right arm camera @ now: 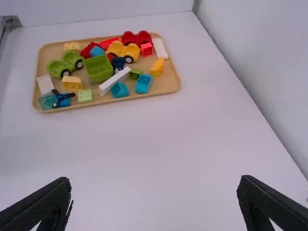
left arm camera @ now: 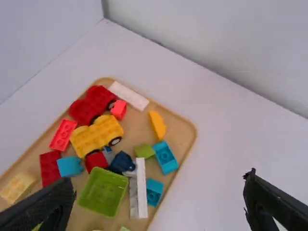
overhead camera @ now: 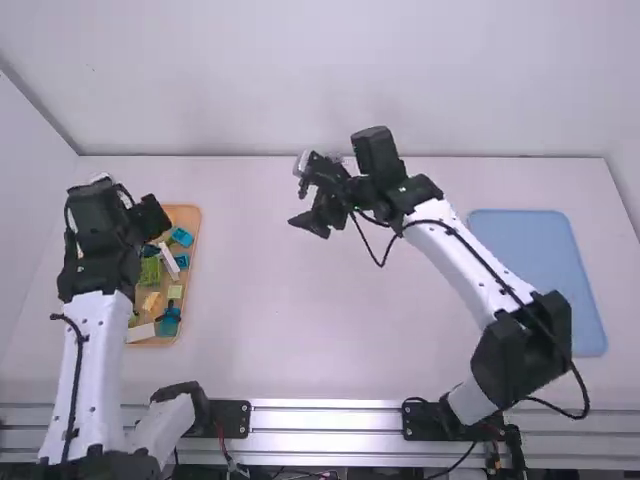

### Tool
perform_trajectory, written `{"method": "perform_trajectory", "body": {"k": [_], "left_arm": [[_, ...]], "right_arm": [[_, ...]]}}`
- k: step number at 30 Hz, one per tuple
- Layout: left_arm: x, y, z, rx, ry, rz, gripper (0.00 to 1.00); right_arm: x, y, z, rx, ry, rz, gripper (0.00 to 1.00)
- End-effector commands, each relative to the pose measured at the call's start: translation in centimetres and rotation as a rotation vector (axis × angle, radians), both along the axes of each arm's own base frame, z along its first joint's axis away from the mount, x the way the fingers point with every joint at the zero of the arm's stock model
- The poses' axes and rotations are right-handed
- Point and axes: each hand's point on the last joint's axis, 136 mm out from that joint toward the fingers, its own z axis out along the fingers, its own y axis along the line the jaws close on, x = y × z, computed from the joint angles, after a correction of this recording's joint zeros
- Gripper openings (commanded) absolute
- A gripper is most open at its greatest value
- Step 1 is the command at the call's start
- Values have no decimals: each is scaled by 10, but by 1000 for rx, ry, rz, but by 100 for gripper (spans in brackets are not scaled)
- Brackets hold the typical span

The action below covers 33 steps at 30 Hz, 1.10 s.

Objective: Assemble lego blocks to make yellow taxi

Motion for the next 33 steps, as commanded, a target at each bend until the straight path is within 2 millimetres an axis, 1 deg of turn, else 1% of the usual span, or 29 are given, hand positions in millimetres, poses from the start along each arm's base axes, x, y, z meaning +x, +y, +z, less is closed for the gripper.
{"method": "perform_trajectory", "body": {"k": [1,3,5,6,8,9,13,16,19,20,22,24,25,26,28,29,30,32,33], "left_arm": [[1,15,12,0,-17,57,95],[2,21,11,6,-1,66,96],[7,20,9,12,32,16,97],[10,17,8,-3,55,-28,98],[12,17,8,-15,78,-51,98],[12,22,10,-28,103,-38,99],[15,33,13,-56,155,-14,99],[18,44,8,-89,229,7,100],[21,45,-3,-121,315,-18,99],[23,42,-14,-146,384,-49,99],[22,43,-24,-169,445,-46,99],[18,51,-41,-177,544,-16,99],[18,51,-41,-177,544,-16,99],[16,55,-54,-182,604,-2,99],[19,54,-68,-189,642,-40,99],[20,53,-70,-191,646,-47,99],[26,51,-74,-198,639,-81,99],[38,40,-79,-219,607,-185,99],[38,39,-80,-222,607,-190,99]], "right_arm": [[9,11,2,18,-17,19,95],[16,15,-1,35,-4,9,96],[21,20,-2,55,10,10,97],[22,23,-3,57,18,15,97],[21,25,-5,53,21,22,98],[21,27,-8,40,23,19,98],[32,20,-15,-21,6,-53,99],[27,18,-13,-51,24,-59,99],[25,12,-10,-61,45,-66,99],[28,7,-10,-65,45,-76,99],[28,5,-10,-67,38,-66,99],[28,4,-10,-70,40,-66,99],[28,4,-10,-70,40,-66,99],[28,4,-10,-69,41,-67,99],[29,3,-11,-74,39,-74,99],[29,3,-11,-76,37,-75,99],[31,3,-12,-81,33,-82,99],[32,3,-12,-84,22,-85,99],[32,3,-11,-84,19,-83,99]]}}
